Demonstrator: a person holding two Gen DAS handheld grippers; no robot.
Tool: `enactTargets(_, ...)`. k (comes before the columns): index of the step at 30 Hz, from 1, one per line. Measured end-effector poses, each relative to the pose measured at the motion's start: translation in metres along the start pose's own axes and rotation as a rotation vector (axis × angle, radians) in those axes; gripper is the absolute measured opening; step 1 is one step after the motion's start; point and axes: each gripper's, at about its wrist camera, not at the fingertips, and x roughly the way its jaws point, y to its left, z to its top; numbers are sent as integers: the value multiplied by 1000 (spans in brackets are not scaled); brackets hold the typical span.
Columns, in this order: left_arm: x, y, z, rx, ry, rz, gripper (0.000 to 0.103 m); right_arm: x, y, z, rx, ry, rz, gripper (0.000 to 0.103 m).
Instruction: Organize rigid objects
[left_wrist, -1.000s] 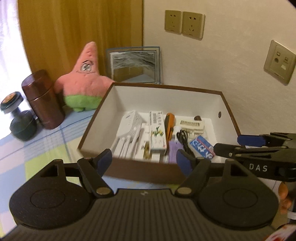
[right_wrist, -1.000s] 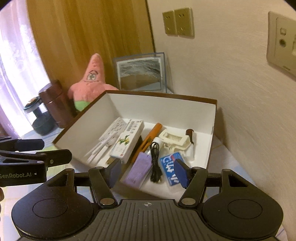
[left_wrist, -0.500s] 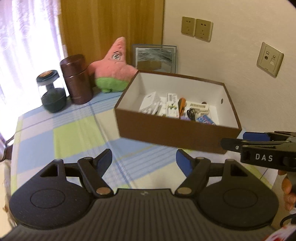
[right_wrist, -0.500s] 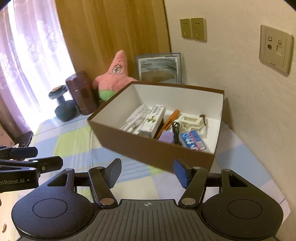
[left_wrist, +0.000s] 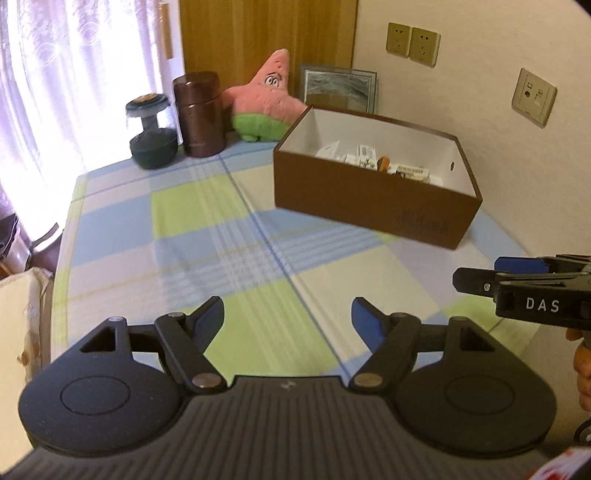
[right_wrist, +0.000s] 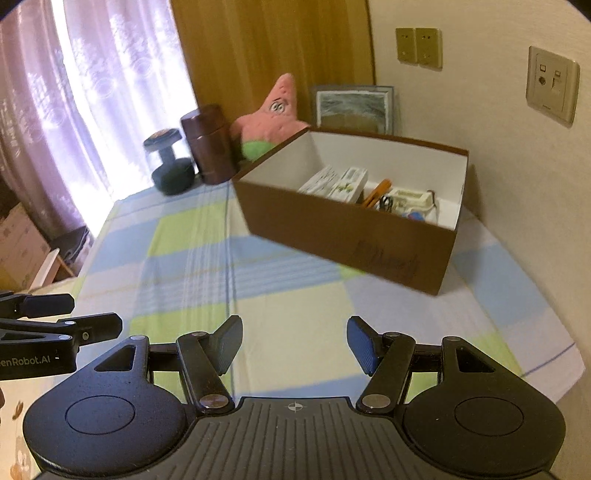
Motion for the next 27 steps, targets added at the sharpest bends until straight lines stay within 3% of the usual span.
enactTargets(13,-40,15,-59,-56,25,40,73,-19,41,-49,-72,51,89,60)
enactTargets(27,-63,30,-87,-118,33,98,73,-22,72,-74,-132,89,150,60)
